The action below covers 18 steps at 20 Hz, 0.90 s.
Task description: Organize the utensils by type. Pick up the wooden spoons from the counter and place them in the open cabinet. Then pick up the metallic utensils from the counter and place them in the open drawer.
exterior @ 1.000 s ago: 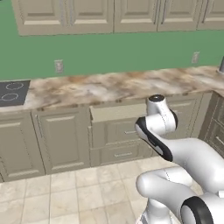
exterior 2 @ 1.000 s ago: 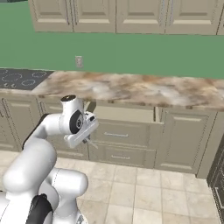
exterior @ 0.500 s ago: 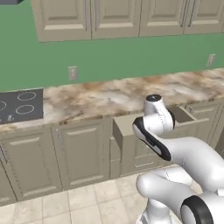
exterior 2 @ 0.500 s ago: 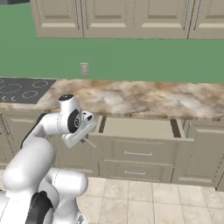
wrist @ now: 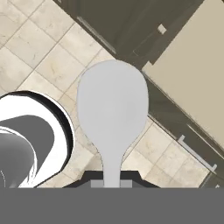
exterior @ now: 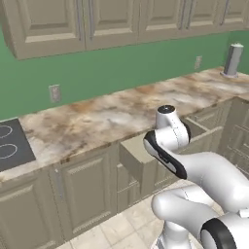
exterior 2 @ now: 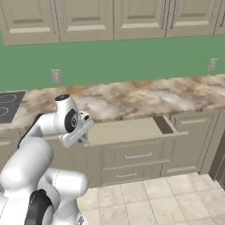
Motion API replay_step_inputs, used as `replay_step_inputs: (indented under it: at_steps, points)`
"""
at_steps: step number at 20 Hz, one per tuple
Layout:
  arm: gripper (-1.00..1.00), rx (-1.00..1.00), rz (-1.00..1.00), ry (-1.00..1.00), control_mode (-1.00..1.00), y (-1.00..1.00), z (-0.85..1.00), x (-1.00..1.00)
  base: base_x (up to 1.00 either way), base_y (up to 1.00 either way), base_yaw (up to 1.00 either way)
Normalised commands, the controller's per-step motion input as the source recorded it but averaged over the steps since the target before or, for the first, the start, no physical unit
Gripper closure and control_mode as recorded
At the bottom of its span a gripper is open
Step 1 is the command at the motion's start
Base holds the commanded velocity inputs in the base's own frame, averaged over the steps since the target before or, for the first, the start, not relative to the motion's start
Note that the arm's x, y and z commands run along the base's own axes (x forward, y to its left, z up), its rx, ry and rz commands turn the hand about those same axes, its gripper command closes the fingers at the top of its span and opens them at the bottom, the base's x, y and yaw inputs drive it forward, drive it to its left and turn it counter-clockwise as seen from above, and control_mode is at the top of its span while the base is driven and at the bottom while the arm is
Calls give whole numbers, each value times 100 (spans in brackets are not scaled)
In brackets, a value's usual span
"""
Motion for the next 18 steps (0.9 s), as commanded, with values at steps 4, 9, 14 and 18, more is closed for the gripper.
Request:
replay_step_inputs:
  at_steps: [4,9,14,18]
  points:
    - [100,0,0,0,100,0,0,0,9,68,-58]
    - [100,0,0,0,100,0,0,0,-7,64,-59]
    - [100,0,0,0,100,0,0,0,-2,64,-56]
    - [100,0,0,0,100,0,0,0,0,65,-60]
